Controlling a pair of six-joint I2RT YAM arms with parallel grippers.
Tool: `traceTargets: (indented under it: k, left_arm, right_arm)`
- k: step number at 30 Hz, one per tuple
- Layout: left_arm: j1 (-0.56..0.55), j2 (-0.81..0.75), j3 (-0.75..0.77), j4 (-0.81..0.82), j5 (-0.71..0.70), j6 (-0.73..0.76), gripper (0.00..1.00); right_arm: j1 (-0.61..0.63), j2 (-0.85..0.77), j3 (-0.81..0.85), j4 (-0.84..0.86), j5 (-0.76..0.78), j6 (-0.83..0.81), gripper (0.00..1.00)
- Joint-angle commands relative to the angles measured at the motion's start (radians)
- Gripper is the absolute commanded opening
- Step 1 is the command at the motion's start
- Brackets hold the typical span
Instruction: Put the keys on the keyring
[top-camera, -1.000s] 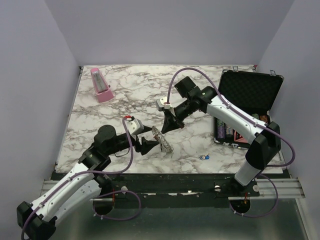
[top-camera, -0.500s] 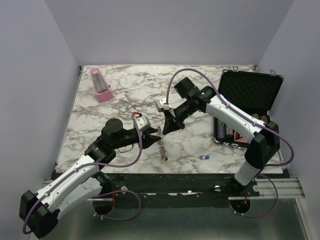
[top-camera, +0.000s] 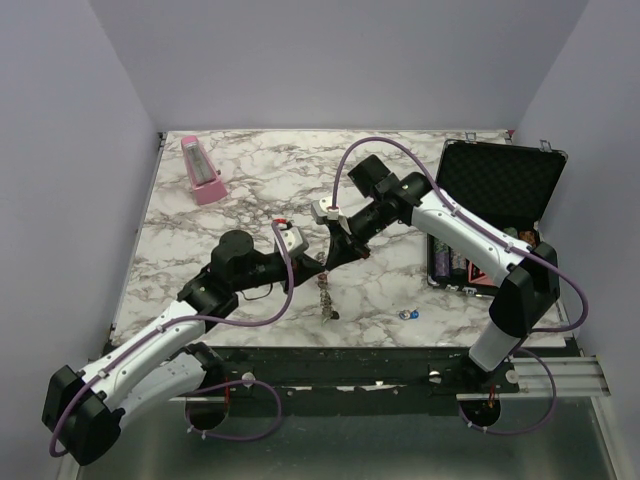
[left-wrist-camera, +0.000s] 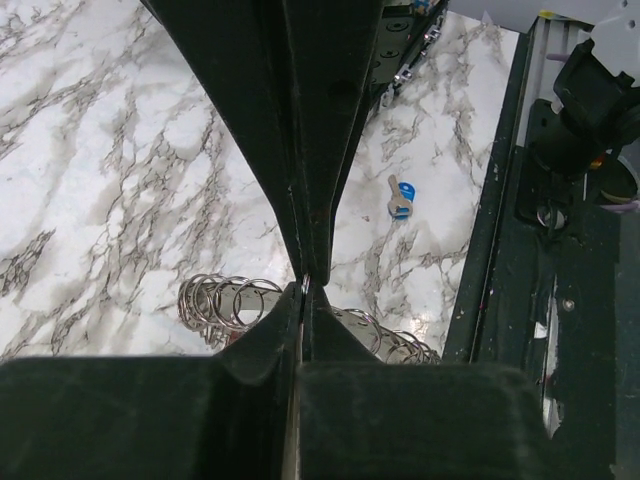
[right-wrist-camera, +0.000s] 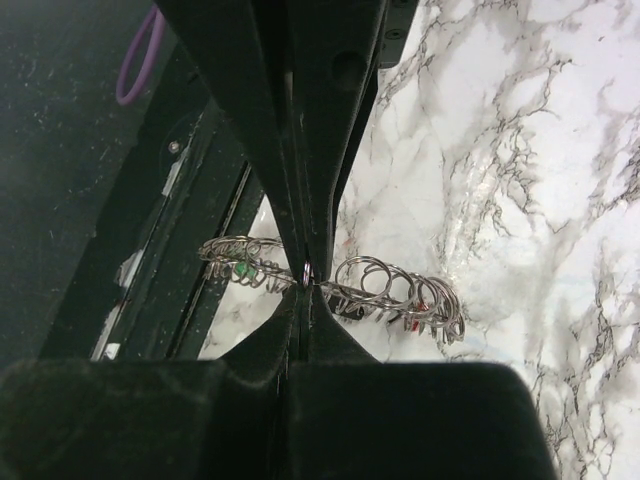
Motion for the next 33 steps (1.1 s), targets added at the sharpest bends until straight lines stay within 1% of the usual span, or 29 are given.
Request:
traceTargets:
  k: [1,3,5,7,9,10,12,15,22,24,29,33]
  left_arm:
    - [0.003,0.007,0.029,0.019,0.045,0.012,0.0]
    - [0.003,0.001,0.026,0.015,0.048,0.013,0.0]
    - [0.004,-0.016,0.016,0.022,0.042,0.001,0.0]
    - [0.006,-0.058,-0.024,0.076,0.007,-0.048,0.0]
    - [0.006,-0.115,-0.098,0.195,-0.023,-0.103,0.0]
    - [0.006,-0.147,-0.145,0.261,-0.038,-0.132,0.0]
    - [0.006,-0.198,-0.217,0.372,-0.061,-0.19,0.0]
    - [0.004,-0.25,-0.294,0.494,-0.079,-0.262,0.0]
    - [0.006,-0.304,-0.36,0.645,-0.122,-0.356,0.0]
    - [0.006,-0.318,-0.383,0.694,-0.142,-0.375,0.0]
    - [0.006,-0.33,-0.431,0.751,-0.178,-0.404,0.0]
    - [0.006,-0.31,-0.443,0.789,-0.178,-0.419,0.0]
  right_arm:
    - [0.008,0.01,0.033,-0.008,-0.042,-0.007,0.01]
    - [0.008,0.006,0.031,-0.005,-0.042,-0.005,0.02]
    - [0.008,0.003,0.028,0.015,-0.048,0.013,0.06]
    - [0.005,-0.001,0.021,0.023,-0.064,0.024,0.18]
    - [0.006,-0.009,0.01,0.039,-0.075,0.035,0.31]
    - [0.005,-0.012,0.007,0.049,-0.077,0.045,0.35]
    - [0.002,-0.013,0.007,0.058,-0.088,0.059,0.38]
    - [-0.004,-0.015,-0.008,0.079,-0.124,0.076,0.4]
    - [-0.006,-0.026,-0.108,0.174,-0.302,0.053,0.4]
    - [-0.004,-0.029,-0.123,0.194,-0.318,0.055,0.4]
    - [-0.006,-0.044,-0.136,0.208,-0.364,0.052,0.39]
    - [-0.004,-0.05,-0.154,0.262,-0.4,0.105,0.39]
